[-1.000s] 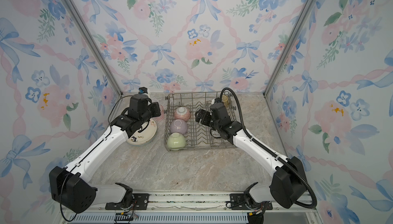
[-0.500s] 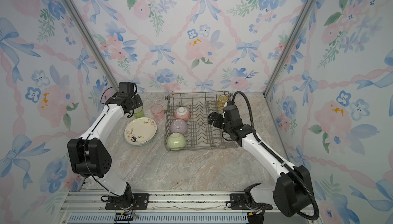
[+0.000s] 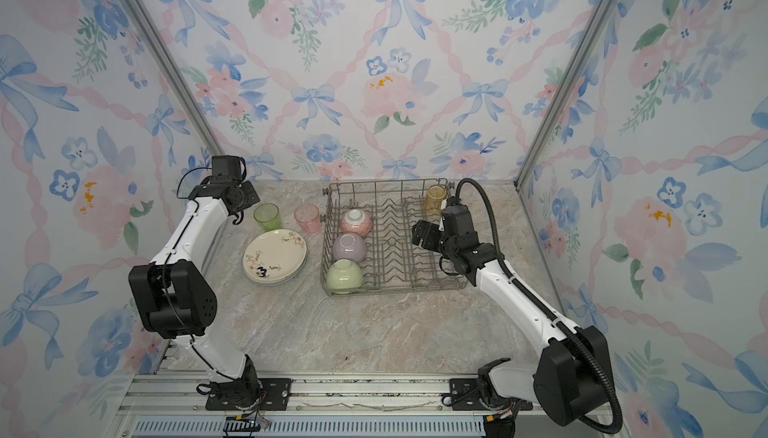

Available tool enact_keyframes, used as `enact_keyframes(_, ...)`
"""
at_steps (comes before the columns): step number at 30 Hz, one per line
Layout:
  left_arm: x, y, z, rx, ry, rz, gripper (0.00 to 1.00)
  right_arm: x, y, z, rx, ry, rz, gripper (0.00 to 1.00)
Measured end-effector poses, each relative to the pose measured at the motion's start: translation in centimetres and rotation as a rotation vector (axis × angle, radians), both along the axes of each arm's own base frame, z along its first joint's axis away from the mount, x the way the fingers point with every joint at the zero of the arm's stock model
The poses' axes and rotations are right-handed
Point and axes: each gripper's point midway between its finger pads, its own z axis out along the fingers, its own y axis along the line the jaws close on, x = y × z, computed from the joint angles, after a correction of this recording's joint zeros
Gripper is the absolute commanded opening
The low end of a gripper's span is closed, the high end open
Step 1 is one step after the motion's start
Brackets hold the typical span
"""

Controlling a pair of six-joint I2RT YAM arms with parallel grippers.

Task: Unload the mixed dishes from the dish rack
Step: 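Lower the clear cup with the left gripper onto the table beside the green cup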

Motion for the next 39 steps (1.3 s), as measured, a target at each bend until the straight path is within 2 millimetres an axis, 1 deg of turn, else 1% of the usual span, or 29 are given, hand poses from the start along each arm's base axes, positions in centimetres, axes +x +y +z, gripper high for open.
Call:
enact_keyframes(6, 0.6, -0.4, -3.1, -0.013, 0.073, -0.032, 0.0, -0.4, -0.2, -1.0, -0.021, 0.022, 0.01, 0.97)
enact_keyframes(9, 0.7, -0.3, -3.9, -0.007, 0.095, -0.041, 0.0, -0.8, -0.3, -1.6, -0.031, 0.041, 0.012, 0.97)
enact_keyframes(15, 0.6, -0.2, -4.0, 0.011, 0.105, -0.053, 0.0, -1.2, -0.4, -2.4, -0.039, 0.059, 0.018, 0.97)
enact_keyframes(18, 0.5, -0.4, -4.3, 0.007, 0.112, -0.059, 0.0, -1.3, -0.3, -2.4, -0.037, 0.06, 0.023, 0.97)
enact_keyframes(24, 0.3, -1.0, -6.1, -0.006, 0.152, -0.083, 0.0, -1.5, -0.2, -2.5, -0.027, 0.063, 0.035, 0.97)
enact_keyframes(29, 0.2, -1.3, -8.9, -0.014, 0.214, -0.087, 0.0, -1.6, 0.0, -2.5, -0.026, 0.064, 0.05, 0.97)
enact_keyframes(31, 0.1, -1.1, -9.5, -0.016, 0.228, -0.084, 0.0, -1.6, 0.0, -2.5, -0.029, 0.062, 0.054, 0.97)
enact_keyframes(39, 0.1, -0.8, -9.8, -0.011, 0.234, -0.076, 0.0, -1.8, -0.1, -2.8, -0.04, 0.074, 0.066, 0.97)
